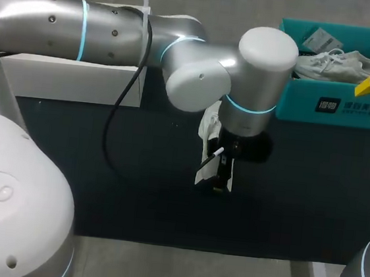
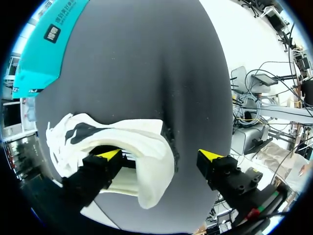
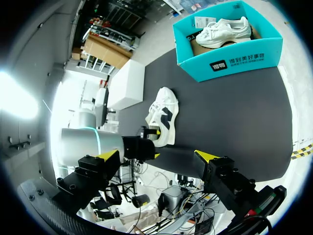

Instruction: Take the shoe out of the shoebox, open the shoe tongue, remove and reinsert the insole, then place the shoe into the shoebox

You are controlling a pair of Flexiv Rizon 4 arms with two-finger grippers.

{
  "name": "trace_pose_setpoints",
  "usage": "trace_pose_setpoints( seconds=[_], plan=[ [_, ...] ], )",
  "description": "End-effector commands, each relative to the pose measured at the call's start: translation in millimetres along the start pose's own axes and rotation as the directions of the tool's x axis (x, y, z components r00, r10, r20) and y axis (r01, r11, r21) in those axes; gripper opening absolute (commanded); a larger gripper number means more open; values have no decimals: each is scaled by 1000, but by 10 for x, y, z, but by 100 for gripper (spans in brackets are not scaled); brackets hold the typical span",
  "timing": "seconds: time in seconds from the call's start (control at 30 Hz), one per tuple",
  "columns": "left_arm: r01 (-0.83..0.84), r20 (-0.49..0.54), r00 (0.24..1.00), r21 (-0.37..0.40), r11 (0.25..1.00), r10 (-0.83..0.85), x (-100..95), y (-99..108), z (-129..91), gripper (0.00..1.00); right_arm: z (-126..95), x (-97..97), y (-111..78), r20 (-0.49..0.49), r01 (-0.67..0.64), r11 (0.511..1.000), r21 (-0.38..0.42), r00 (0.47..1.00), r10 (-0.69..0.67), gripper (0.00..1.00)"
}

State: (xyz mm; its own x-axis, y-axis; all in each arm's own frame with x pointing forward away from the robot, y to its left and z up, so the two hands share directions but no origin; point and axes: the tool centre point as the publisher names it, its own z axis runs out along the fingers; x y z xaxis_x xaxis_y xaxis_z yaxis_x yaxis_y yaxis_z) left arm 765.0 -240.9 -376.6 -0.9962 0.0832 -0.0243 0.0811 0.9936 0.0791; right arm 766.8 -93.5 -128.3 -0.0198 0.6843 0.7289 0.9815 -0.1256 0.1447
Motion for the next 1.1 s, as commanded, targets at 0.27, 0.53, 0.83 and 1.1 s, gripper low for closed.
trace_pose_setpoints(
  seconds=[0.27,0.53,0.83,1.1],
  plan=[
    [-6,-27,1000,7,1000,7,-40,20,178,100,6,2,-4,4,-2,1000,-1,1000,2,100],
    [-24,-27,999,1,1000,24,-64,3,253,100,6,2,-4,4,-2,1000,-1,1000,2,100],
    [-45,-31,999,-4,999,44,-13,2,284,48,6,2,-4,4,-2,1000,-1,1000,2,100],
    [-56,-37,998,9,998,56,8,13,287,31,6,2,-4,4,-2,1000,-1,1000,2,100]
  ],
)
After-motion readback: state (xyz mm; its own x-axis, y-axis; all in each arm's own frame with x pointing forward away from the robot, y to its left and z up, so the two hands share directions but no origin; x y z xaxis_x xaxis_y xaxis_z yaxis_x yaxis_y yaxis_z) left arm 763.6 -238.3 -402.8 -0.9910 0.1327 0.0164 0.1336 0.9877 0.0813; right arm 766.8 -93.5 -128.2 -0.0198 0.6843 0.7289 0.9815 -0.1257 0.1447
